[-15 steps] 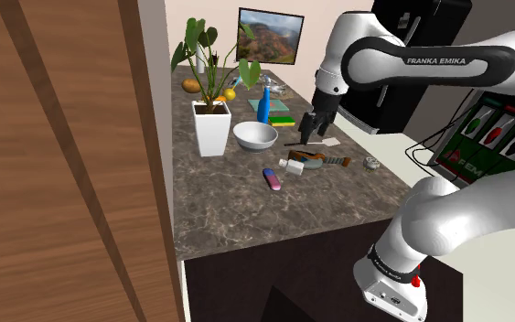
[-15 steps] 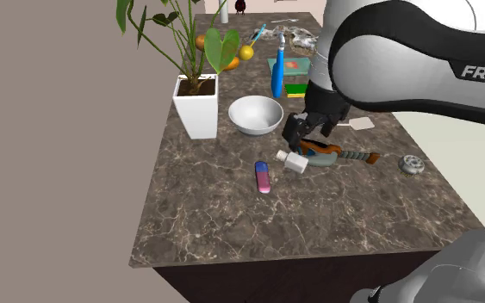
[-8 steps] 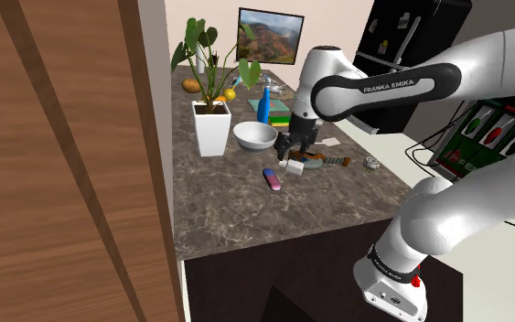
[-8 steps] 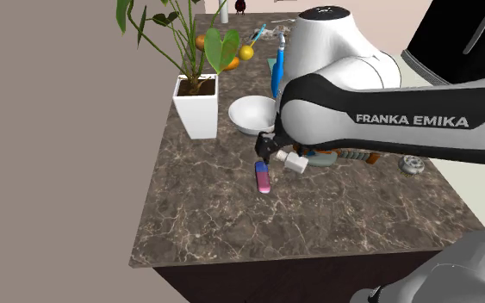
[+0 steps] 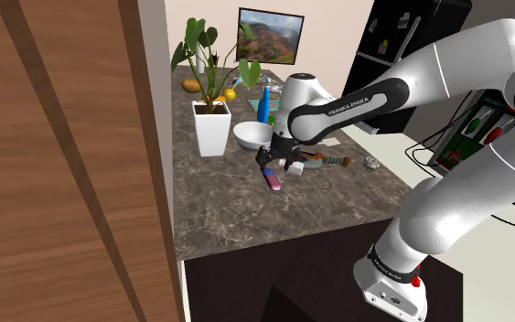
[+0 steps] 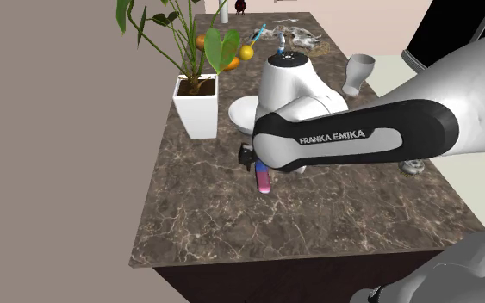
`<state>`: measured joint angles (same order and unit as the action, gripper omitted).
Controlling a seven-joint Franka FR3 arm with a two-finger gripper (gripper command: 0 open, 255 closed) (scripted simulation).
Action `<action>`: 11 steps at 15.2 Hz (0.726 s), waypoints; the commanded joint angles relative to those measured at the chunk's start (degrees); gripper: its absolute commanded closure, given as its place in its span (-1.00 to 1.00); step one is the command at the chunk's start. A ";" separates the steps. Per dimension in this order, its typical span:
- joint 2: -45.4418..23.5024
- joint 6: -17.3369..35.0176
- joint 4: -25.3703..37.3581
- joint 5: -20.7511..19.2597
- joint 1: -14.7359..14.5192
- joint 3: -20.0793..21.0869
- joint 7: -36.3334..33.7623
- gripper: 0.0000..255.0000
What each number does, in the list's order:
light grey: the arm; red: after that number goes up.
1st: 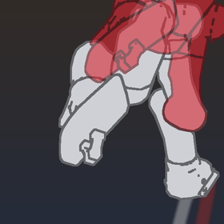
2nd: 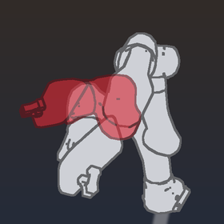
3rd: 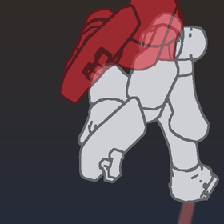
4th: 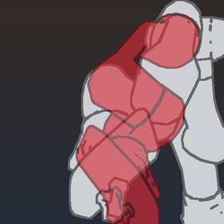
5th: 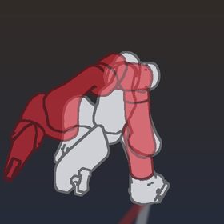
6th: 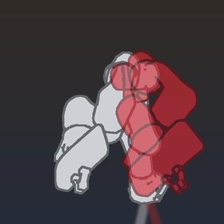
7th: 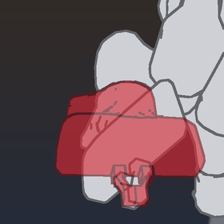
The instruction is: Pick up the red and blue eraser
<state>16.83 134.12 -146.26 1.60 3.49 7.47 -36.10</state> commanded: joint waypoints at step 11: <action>-4.79 6.99 -2.14 -0.58 0.32 0.42 -1.09 1.00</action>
<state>12.37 140.82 -148.32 0.94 3.94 7.72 -37.18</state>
